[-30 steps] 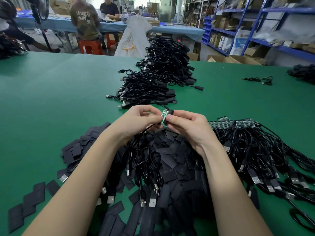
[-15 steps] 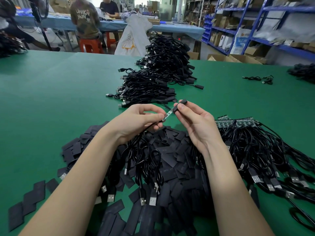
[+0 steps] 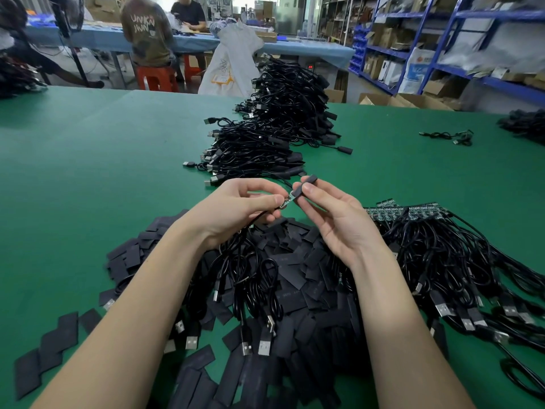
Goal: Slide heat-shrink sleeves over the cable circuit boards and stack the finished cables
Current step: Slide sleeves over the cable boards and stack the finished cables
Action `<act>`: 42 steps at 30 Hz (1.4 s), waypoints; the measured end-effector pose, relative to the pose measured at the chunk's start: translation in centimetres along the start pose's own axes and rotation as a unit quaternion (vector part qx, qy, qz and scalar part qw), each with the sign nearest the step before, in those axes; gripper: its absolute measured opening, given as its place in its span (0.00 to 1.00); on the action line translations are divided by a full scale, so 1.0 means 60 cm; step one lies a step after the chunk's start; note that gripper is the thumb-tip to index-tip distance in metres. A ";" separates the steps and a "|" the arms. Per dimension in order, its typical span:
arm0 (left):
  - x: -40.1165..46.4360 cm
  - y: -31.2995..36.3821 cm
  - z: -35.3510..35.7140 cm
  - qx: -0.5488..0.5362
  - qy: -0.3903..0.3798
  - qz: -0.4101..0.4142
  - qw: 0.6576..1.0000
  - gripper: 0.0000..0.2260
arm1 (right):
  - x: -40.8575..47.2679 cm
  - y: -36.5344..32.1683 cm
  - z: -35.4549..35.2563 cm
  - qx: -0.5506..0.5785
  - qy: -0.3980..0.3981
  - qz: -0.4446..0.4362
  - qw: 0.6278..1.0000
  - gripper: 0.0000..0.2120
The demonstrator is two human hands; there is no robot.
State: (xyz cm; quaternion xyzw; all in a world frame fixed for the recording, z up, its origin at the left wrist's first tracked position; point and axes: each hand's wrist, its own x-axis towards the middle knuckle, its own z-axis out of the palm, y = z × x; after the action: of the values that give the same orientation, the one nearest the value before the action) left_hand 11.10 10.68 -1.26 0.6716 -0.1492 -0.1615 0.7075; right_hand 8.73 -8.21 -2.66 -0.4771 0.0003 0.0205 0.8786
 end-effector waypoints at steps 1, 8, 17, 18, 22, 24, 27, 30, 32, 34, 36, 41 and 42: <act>0.000 0.001 0.001 -0.005 0.001 0.001 1.000 0.02 | 0.000 0.001 0.001 -0.007 -0.007 0.001 1.000 0.12; -0.002 0.007 0.001 0.108 0.044 0.037 0.992 0.02 | 0.002 0.007 0.005 0.014 0.016 -0.010 1.000 0.07; -0.006 0.011 0.003 0.193 0.047 0.092 0.976 0.04 | 0.001 0.004 0.001 0.022 0.026 -0.007 0.999 0.08; -0.006 0.011 0.003 0.193 0.047 0.098 0.975 0.04 | 0.001 0.005 0.001 0.018 0.024 -0.003 1.000 0.09; -0.004 0.009 0.004 0.199 0.057 0.125 0.970 0.04 | 0.002 0.007 0.004 0.016 0.029 -0.006 0.999 0.06; -0.001 0.006 0.005 0.210 0.069 0.130 0.967 0.04 | 0.002 0.007 0.007 0.030 0.037 -0.007 0.999 0.06; 0.003 0.001 0.004 0.247 0.077 0.127 0.958 0.07 | 0.001 0.009 0.007 0.049 0.049 -0.004 0.998 0.05; 0.003 0.000 0.001 0.215 0.066 0.113 0.968 0.06 | 0.001 0.008 0.008 0.053 0.056 -0.004 0.997 0.04; 0.004 0.000 -0.001 0.206 0.068 0.109 0.970 0.05 | 0.002 0.008 0.008 0.047 0.054 -0.002 0.997 0.04; 0.004 -0.001 -0.001 0.210 0.075 0.109 0.969 0.05 | 0.002 0.009 0.008 0.033 0.047 0.000 0.998 0.05; 0.003 0.000 0.000 0.204 0.081 0.105 0.970 0.05 | 0.002 0.010 0.010 0.024 0.040 0.001 0.999 0.05; 0.003 0.002 0.000 0.194 0.093 0.100 0.971 0.06 | 0.002 0.008 0.009 -0.002 0.033 -0.005 0.999 0.06; 0.002 0.002 0.001 0.192 0.093 0.099 0.972 0.06 | 0.002 0.007 0.009 -0.007 0.034 -0.007 0.999 0.06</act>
State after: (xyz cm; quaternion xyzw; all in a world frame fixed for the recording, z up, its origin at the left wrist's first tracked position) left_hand 11.19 10.57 -1.13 0.7892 -0.1770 0.0037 0.5881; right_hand 8.79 -7.53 -2.75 -0.4833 0.0264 -0.0022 0.8750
